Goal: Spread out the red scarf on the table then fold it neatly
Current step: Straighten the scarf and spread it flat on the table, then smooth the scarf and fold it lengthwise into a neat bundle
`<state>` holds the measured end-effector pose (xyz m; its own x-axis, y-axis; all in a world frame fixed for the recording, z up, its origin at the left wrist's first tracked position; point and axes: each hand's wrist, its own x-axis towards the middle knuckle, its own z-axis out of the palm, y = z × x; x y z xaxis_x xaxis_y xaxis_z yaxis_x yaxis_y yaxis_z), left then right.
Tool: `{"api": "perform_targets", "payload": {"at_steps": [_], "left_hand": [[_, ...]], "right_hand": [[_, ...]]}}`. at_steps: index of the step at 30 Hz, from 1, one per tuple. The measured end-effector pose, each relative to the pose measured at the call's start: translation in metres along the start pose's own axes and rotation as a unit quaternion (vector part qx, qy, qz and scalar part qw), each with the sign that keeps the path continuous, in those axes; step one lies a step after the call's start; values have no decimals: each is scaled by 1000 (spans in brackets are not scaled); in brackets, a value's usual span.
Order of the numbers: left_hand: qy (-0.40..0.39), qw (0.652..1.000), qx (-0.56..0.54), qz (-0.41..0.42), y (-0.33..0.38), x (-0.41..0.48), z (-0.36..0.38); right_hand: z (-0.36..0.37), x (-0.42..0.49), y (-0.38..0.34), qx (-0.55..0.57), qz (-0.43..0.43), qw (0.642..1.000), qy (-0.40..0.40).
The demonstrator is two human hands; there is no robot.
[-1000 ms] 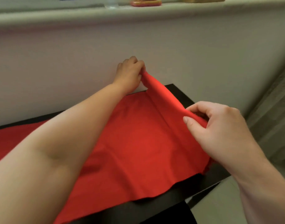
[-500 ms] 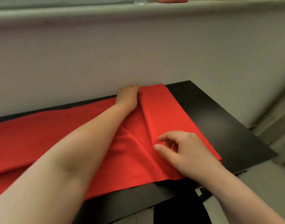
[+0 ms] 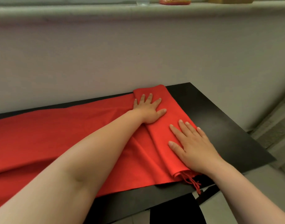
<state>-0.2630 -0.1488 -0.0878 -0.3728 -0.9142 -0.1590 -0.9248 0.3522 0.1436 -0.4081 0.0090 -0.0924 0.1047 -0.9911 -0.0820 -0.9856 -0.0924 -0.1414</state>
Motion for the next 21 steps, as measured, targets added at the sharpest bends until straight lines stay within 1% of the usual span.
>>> {"api": "perform_targets", "payload": {"at_steps": [6,16,18,21], "left_hand": [[8,1000,4,15,21,22,0],[18,999,-5,27,79,70,4],[19,998,-22,53,84,77,2],[21,990,-98,102,77,75,-8]], "right_hand": [[-5,8,24,-4,15,1000,-4],[-17,22,97,-5,27,1000,-14],[-17,25,108,-4,27,1000,-12],[-19,28,117,4,29,999,-20]]}}
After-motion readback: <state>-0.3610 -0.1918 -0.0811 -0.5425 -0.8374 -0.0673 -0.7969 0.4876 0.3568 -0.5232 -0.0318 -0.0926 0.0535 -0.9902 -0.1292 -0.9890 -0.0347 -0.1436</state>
